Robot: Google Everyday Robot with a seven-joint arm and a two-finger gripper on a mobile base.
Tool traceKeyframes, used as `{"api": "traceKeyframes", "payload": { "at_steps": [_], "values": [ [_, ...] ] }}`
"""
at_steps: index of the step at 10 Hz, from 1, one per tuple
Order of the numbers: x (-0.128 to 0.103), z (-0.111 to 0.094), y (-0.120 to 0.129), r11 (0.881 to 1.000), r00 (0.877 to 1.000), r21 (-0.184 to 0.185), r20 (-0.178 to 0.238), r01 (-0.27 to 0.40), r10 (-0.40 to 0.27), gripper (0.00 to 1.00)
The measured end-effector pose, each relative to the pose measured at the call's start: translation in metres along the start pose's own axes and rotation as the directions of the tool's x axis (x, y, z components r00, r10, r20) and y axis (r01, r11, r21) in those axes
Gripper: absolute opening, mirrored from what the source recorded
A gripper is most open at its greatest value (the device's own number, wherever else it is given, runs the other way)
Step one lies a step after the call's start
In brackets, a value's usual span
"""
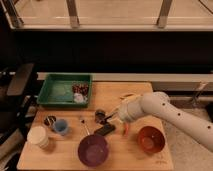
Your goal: Wipe purple bowl with brush
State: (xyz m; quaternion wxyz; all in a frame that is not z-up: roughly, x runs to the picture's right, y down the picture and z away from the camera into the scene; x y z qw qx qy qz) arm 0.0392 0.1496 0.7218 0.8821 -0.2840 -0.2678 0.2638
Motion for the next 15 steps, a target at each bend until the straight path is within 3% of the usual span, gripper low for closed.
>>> {"api": "traceKeyframes", "payload": {
  "at_steps": [6,10,12,15],
  "values": [
    [-0.001,0.0,0.0,1.0,1.0,0.0,0.002,0.011,-0.011,0.0],
    [-0.027,-0.034,0.009,0.998,0.994,0.017,0.086,0.068,-0.069,0.0],
    [-0.041,-0.054,0.026,0.994,0.988,0.028,0.116,0.102,-0.105,0.0],
    [-0.046,-0.059,0.039,0.991,0.982,0.029,0.136,0.13,-0.133,0.0]
  ]
}}
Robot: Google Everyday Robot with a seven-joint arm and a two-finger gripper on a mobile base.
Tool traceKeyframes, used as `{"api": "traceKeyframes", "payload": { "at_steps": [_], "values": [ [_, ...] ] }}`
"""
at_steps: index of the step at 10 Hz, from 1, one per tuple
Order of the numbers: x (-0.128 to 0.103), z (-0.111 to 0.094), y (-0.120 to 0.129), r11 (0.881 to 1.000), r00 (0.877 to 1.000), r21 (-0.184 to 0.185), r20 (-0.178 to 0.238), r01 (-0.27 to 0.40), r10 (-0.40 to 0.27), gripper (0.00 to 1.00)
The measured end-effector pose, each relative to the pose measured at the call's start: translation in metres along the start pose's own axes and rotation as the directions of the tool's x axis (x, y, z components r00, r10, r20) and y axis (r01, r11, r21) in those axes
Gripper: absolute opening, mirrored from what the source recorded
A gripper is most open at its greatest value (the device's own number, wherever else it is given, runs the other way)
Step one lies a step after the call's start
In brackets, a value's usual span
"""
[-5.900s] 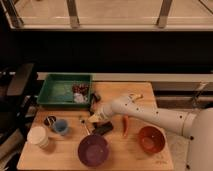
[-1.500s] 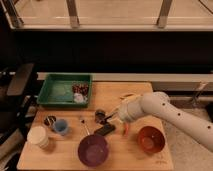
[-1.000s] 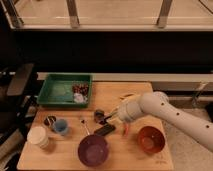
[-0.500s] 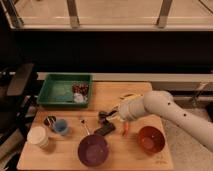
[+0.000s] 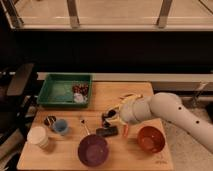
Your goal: Wipe purple bowl with brush
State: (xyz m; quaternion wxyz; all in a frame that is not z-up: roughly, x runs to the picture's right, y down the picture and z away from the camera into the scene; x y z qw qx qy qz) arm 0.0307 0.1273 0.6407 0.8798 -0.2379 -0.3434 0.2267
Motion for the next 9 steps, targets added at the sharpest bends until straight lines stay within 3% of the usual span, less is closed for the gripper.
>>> {"api": "traceKeyframes", "payload": {
  "at_steps": [3,9],
  "values": [
    [-0.013,-0.003,0.01,1.0,0.999,0.001,0.021,0.026,-0.026,0.0],
    [-0.054,-0.011,0.049,0.994,0.994,0.012,0.008,0.11,-0.11,0.0]
  ]
}}
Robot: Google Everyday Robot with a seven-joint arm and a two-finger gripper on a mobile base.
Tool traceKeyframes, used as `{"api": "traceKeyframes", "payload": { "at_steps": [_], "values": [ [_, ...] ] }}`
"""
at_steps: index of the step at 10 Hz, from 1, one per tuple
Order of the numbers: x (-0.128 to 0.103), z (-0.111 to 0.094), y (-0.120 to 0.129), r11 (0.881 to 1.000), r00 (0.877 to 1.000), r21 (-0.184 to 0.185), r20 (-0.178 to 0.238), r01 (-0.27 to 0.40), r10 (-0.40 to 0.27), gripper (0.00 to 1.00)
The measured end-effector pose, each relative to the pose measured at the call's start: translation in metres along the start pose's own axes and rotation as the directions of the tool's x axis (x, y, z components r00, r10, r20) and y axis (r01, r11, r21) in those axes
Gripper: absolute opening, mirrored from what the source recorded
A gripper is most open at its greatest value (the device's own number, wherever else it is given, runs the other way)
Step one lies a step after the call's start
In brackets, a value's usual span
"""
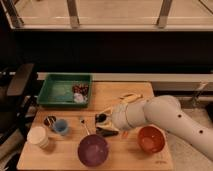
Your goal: Wipe purple bowl with brush
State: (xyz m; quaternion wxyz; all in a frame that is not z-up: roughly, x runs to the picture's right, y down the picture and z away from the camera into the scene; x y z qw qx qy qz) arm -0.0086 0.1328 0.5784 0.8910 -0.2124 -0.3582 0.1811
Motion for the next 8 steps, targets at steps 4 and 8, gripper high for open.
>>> {"api": "traceKeyframes", "payload": {
  "at_steps": [4,8],
  "values": [
    [-0.002,-0.001,0.021,1.0,0.995,-0.023,0.097,-0.009,0.011,0.0],
    [-0.003,-0.004,0.03,1.0,0.985,-0.025,0.172,-0.009,0.013,0.0]
  ]
}}
